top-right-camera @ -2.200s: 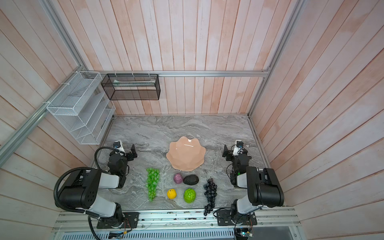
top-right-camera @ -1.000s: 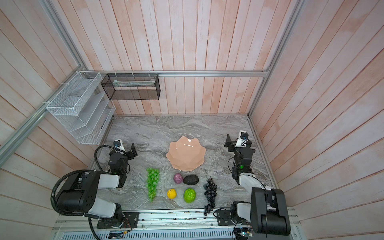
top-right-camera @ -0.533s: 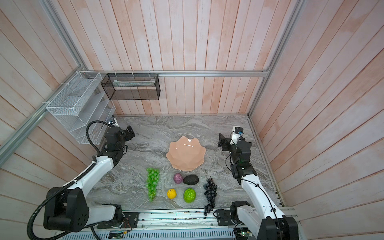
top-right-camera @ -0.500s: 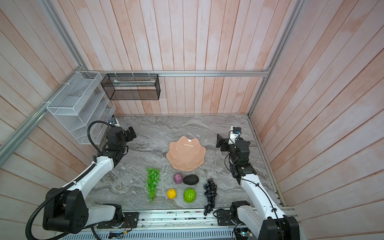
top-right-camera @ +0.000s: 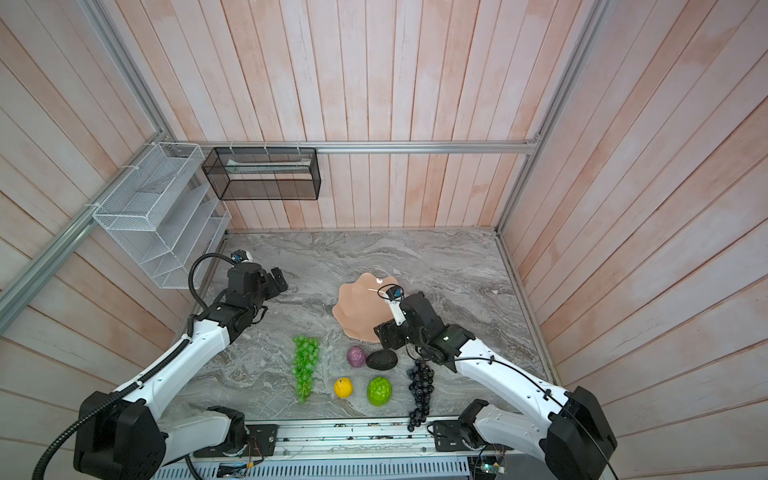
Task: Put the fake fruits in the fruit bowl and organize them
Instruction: 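Lower the right gripper onto the dark avocado and close it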
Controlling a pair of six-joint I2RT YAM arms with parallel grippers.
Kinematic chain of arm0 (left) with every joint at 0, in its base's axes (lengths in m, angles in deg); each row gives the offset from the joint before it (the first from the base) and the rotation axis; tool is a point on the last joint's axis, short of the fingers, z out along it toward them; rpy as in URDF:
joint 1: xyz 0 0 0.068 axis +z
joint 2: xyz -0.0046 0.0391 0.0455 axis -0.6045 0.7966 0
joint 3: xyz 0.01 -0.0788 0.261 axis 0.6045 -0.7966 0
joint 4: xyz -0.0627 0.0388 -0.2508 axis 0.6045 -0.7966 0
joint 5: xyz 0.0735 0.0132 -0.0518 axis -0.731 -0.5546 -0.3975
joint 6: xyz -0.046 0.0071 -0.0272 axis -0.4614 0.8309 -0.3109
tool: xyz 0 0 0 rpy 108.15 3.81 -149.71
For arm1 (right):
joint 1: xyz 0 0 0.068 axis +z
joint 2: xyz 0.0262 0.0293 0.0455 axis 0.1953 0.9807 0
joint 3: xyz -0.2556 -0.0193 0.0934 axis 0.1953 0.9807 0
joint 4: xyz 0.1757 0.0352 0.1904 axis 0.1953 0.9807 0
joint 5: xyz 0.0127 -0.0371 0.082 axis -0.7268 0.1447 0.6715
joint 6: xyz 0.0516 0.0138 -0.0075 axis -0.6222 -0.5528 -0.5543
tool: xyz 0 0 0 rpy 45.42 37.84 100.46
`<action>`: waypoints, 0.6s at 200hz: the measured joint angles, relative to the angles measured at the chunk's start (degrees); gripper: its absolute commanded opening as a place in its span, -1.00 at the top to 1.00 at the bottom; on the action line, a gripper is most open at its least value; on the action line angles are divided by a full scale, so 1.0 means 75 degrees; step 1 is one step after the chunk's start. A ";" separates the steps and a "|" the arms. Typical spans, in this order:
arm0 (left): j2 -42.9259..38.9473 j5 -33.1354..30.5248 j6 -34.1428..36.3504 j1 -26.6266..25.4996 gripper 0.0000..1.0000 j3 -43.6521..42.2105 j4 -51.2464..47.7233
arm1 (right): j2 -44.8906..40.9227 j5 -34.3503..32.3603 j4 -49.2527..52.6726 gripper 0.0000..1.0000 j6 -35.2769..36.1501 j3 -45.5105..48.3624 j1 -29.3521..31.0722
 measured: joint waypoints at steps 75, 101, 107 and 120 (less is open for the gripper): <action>-0.0184 0.0058 -0.0160 0.0000 -1.00 0.0134 -0.0055 | 0.0694 0.0079 0.0970 -0.73 -0.0067 -0.0117 0.0874; -0.0245 0.0093 -0.0265 0.0000 -1.00 0.0119 -0.0050 | 0.0970 0.0082 0.0927 -0.73 0.0012 -0.0122 0.0874; -0.0245 0.0114 -0.0274 0.0000 -1.00 0.0119 -0.0050 | 0.1061 0.0085 0.0915 -0.73 0.0052 -0.0122 0.0874; -0.0245 0.0149 -0.0303 0.0000 -1.00 0.0119 -0.0055 | 0.1265 0.0096 0.0886 -0.74 0.0137 -0.0122 0.0874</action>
